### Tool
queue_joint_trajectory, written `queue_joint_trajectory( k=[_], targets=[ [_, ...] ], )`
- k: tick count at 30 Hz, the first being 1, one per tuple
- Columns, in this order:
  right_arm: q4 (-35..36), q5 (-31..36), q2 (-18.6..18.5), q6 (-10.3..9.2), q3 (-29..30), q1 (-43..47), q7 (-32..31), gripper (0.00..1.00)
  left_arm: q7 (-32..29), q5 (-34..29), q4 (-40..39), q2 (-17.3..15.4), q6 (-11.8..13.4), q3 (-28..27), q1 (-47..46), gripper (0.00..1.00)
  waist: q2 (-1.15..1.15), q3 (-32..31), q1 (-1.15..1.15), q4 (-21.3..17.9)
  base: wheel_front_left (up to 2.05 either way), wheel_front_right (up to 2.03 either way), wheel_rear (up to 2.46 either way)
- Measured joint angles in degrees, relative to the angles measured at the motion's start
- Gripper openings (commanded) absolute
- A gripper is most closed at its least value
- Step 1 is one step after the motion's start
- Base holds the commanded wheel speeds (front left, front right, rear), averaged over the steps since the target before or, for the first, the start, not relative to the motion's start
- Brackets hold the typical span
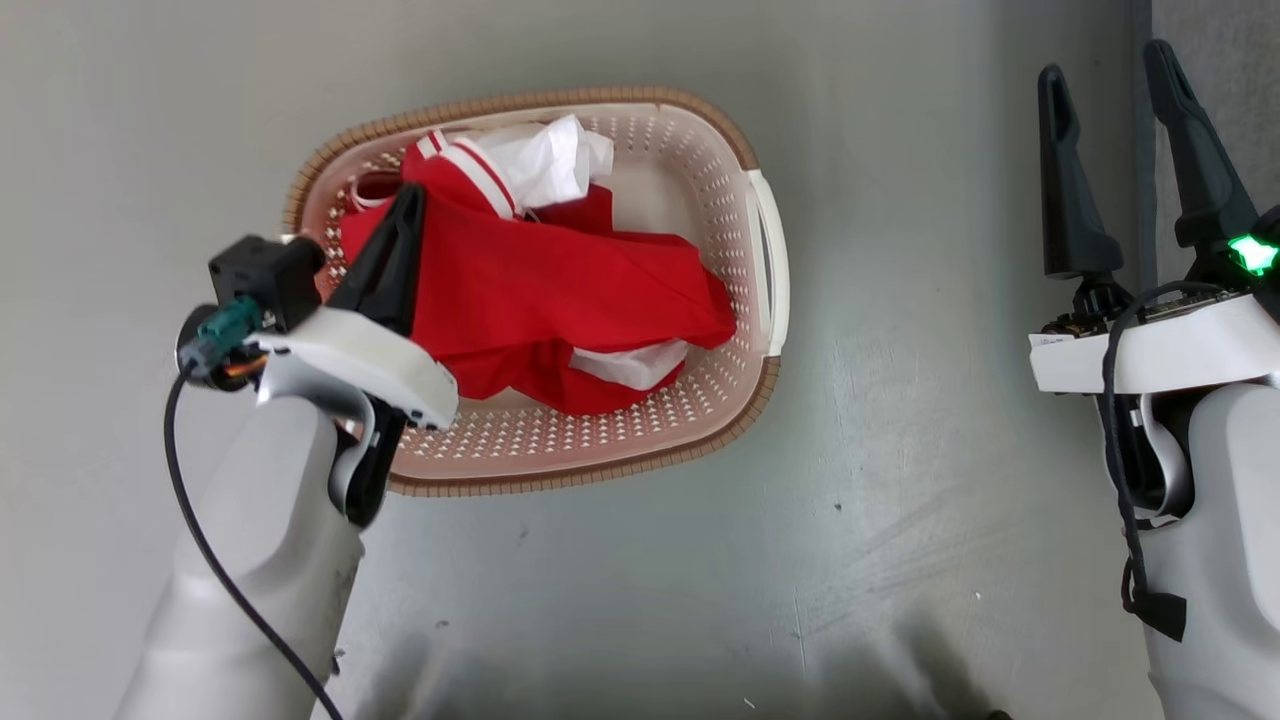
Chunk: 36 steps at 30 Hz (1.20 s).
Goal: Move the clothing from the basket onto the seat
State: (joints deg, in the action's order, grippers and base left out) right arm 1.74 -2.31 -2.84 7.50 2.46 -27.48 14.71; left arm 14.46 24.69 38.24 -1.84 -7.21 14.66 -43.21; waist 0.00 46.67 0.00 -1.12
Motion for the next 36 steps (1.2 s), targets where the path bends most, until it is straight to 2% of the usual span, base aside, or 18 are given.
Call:
queue_joint_trajectory(
  k=[12, 25, 36],
  targets=[
    [-2.9, -0.1, 0.0, 0.00, 0.7, 4.1, 0.0, 1.00, 0.0, 0.1, -7.7, 0.0, 0.0, -0.8, 10.0, 0.00, 0.00, -7.8, 0.00, 1.9, 0.00, 0.00, 0.00],
    [-4.8, -0.7, 0.0, 0.00, 1.2, 10.0, 0.0, 1.00, 0.0, 0.1, -15.5, 0.0, 0.0, 1.8, 18.9, 0.00, 0.00, -17.6, 0.00, 3.5, 0.00, 0.00, 0.00],
    [-5.7, -2.0, 0.1, 0.00, 1.8, 15.1, 0.0, 1.00, 0.0, 0.1, -17.2, -0.3, 0.0, 3.8, 25.8, 0.00, 0.00, -25.4, -0.01, 4.0, 0.00, 0.00, 0.00]
  ],
)
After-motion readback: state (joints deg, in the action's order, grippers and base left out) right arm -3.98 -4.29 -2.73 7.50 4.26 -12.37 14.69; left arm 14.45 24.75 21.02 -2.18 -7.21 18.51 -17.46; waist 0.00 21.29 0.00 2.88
